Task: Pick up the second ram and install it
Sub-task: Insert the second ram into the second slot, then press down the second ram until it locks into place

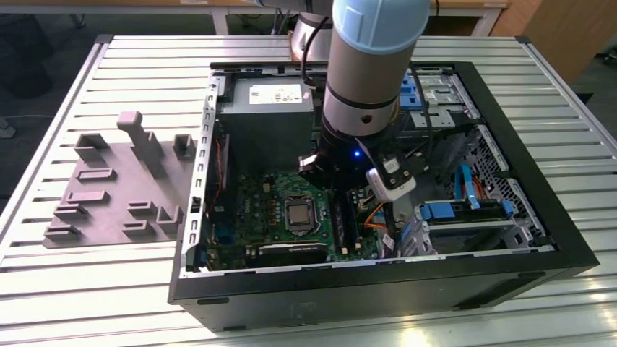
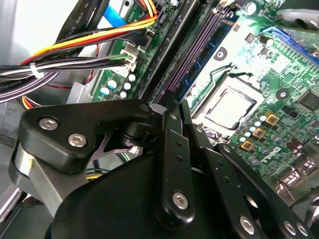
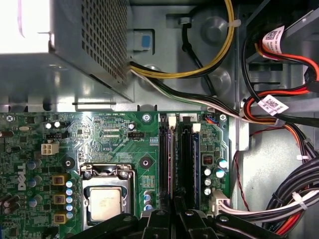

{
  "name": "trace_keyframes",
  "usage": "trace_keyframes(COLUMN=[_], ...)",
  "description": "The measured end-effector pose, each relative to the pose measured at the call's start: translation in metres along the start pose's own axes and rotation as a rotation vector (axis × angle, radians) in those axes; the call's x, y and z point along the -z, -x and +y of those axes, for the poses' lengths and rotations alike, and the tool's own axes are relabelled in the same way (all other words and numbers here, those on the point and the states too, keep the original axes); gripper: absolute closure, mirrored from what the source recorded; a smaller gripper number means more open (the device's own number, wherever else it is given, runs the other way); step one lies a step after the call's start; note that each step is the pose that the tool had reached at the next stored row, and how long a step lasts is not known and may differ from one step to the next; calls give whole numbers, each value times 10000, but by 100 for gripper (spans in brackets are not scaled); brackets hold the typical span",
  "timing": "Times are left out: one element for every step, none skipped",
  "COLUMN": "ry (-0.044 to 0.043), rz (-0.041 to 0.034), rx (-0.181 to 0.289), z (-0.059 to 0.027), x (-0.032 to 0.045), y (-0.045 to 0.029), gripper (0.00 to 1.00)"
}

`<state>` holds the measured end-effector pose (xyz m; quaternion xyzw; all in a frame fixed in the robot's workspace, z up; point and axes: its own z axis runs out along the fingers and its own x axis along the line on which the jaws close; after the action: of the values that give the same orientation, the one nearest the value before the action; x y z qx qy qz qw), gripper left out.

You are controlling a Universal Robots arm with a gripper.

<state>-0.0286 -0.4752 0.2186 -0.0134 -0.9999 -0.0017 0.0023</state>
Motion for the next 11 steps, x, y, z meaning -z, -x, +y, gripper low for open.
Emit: trace_keyframes(ry=[1, 1, 1, 1, -1, 0, 0, -4, -7, -8, -8], rz=[0, 0, 0, 0, 0, 0, 0, 2, 2, 3, 3], rx=[-8, -16, -27, -37, -42, -47, -51, -56, -61, -65, -69], z=[-1, -2, -3, -4, -5, -6, -6, -6, -7, -7, -7], x=[-2, -4, -6, -9, -11, -16, -20, -23, -26, -31, -35], y=[2, 4, 6, 6, 7, 7, 8, 8, 7, 8, 8], gripper=[86, 86, 86, 86, 86, 86, 86, 86, 86, 86, 86])
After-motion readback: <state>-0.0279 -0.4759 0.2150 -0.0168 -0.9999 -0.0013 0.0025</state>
